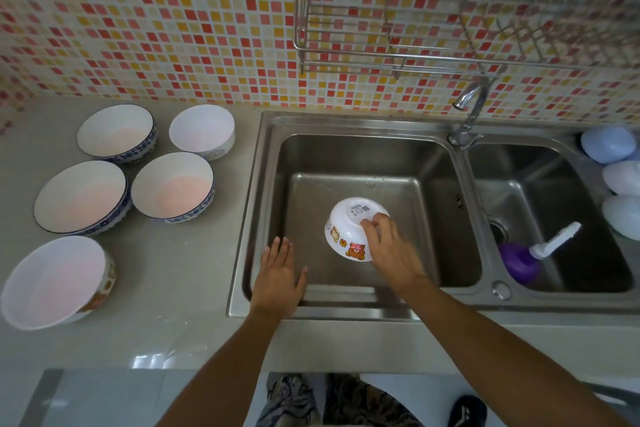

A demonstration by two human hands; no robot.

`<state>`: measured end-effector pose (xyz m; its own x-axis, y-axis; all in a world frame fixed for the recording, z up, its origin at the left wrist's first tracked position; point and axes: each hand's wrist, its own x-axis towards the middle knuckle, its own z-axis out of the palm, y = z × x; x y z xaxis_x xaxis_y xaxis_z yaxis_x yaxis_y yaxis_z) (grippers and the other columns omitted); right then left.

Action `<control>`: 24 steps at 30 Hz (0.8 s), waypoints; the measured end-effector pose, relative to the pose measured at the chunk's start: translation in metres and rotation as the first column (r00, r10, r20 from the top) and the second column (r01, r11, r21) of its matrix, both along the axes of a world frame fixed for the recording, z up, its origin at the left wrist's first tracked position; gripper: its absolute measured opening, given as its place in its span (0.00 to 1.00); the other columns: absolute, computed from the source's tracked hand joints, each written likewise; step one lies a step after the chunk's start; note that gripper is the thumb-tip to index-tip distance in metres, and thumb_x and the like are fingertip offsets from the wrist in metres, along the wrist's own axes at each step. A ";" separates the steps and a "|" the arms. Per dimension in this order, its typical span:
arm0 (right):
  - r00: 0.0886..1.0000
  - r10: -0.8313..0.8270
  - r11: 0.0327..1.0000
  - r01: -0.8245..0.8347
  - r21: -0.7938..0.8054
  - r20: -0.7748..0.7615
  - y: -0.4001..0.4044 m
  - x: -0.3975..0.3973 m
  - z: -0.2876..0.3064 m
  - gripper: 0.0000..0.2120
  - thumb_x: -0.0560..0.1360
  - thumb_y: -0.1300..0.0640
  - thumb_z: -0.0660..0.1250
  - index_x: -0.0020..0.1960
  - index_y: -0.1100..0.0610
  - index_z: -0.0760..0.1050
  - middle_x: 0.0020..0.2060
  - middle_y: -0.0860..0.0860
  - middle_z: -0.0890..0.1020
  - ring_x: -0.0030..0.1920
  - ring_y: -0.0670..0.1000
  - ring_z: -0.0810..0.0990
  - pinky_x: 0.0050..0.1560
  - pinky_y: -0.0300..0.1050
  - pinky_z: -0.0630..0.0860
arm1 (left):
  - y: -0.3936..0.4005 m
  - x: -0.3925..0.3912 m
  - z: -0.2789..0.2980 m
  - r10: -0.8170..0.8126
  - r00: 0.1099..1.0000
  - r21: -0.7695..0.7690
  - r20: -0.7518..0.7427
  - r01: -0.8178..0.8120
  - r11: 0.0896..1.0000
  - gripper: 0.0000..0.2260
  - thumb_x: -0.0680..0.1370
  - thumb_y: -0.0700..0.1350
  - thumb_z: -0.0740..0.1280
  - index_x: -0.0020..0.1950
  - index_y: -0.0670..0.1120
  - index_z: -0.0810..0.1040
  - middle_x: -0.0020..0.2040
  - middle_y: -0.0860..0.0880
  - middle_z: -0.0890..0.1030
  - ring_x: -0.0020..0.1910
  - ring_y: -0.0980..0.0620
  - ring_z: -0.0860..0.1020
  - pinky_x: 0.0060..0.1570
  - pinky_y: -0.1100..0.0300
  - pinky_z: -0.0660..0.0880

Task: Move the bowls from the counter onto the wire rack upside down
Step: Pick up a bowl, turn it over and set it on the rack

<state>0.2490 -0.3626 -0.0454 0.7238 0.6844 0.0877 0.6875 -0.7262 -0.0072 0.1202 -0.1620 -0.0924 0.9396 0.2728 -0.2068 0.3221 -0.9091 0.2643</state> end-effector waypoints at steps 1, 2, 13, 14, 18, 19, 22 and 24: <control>1.000 -0.016 0.999 0.016 0.027 -0.022 -0.001 0.001 0.004 0.41 0.55 0.59 0.83 0.64 0.60 0.70 0.56 0.61 0.74 0.49 0.58 0.81 0.33 0.45 0.82 | 0.000 0.001 0.001 -0.021 1.000 0.016 -0.003 0.021 1.000 0.31 0.79 0.59 0.43 0.77 0.43 0.47 0.78 0.46 0.48 0.77 0.49 0.41 0.73 0.55 0.35; 0.998 -0.041 0.997 0.044 0.067 -0.053 -0.001 0.003 0.007 0.41 0.58 0.59 0.82 0.66 0.59 0.68 0.58 0.60 0.73 0.51 0.58 0.80 0.35 0.45 0.82 | 0.000 0.002 0.003 -0.043 0.999 0.025 -0.002 0.043 0.999 0.31 0.79 0.60 0.42 0.77 0.43 0.46 0.78 0.46 0.47 0.76 0.49 0.40 0.72 0.55 0.35; 0.493 0.029 0.100 0.864 0.494 -0.869 -0.014 0.058 0.106 0.26 0.71 0.52 0.74 0.67 0.52 0.70 0.65 0.54 0.72 0.60 0.58 0.75 0.44 0.56 0.83 | 0.018 0.094 0.121 -0.056 0.880 0.084 0.471 0.018 0.996 0.27 0.81 0.53 0.51 0.77 0.45 0.49 0.77 0.48 0.45 0.77 0.49 0.42 0.75 0.54 0.40; 0.449 0.129 0.059 0.886 0.459 -0.884 -0.019 0.062 0.117 0.21 0.73 0.52 0.72 0.63 0.49 0.72 0.65 0.53 0.72 0.61 0.59 0.74 0.44 0.57 0.83 | 0.018 0.106 0.140 -0.064 0.857 0.100 0.512 0.015 0.995 0.27 0.82 0.52 0.53 0.77 0.46 0.48 0.77 0.49 0.44 0.76 0.50 0.41 0.74 0.54 0.40; 0.340 0.423 -0.009 0.929 0.371 -0.840 -0.037 0.075 0.157 0.16 0.75 0.52 0.69 0.60 0.46 0.71 0.61 0.53 0.74 0.58 0.58 0.77 0.40 0.54 0.82 | 0.011 0.153 0.208 -0.131 0.774 0.181 0.620 0.021 0.983 0.26 0.82 0.51 0.52 0.78 0.48 0.47 0.78 0.50 0.44 0.76 0.52 0.39 0.72 0.56 0.36; 0.324 0.463 -0.004 0.932 0.363 -0.825 -0.040 0.077 0.167 0.19 0.75 0.52 0.68 0.64 0.47 0.69 0.61 0.54 0.74 0.58 0.57 0.77 0.41 0.53 0.81 | 0.008 0.164 0.222 -0.154 0.755 0.205 0.637 0.027 0.978 0.26 0.82 0.51 0.51 0.78 0.48 0.46 0.78 0.49 0.45 0.77 0.51 0.40 0.73 0.56 0.37; 0.302 0.537 0.027 0.927 0.374 -0.788 -0.049 0.083 0.193 0.19 0.76 0.52 0.65 0.66 0.50 0.68 0.61 0.56 0.75 0.59 0.59 0.77 0.46 0.53 0.79 | 0.001 0.195 0.257 -0.195 0.729 0.249 0.656 0.035 0.968 0.25 0.83 0.51 0.49 0.78 0.48 0.46 0.78 0.49 0.44 0.76 0.51 0.38 0.71 0.56 0.34; 0.303 0.571 0.035 0.919 0.392 -0.763 -0.054 0.088 0.208 0.17 0.76 0.52 0.64 0.64 0.50 0.71 0.61 0.56 0.76 0.59 0.59 0.77 0.45 0.53 0.80 | 0.002 0.213 0.269 -0.176 0.751 0.245 0.636 0.019 0.969 0.24 0.83 0.52 0.47 0.78 0.47 0.44 0.78 0.49 0.43 0.75 0.52 0.36 0.70 0.56 0.32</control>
<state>0.3371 -0.4165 0.1626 0.8708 0.3652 -0.3293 -0.4610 0.3733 -0.8051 0.3336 -0.1597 0.1764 0.8476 0.1347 0.5133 0.0502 -0.9833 0.1751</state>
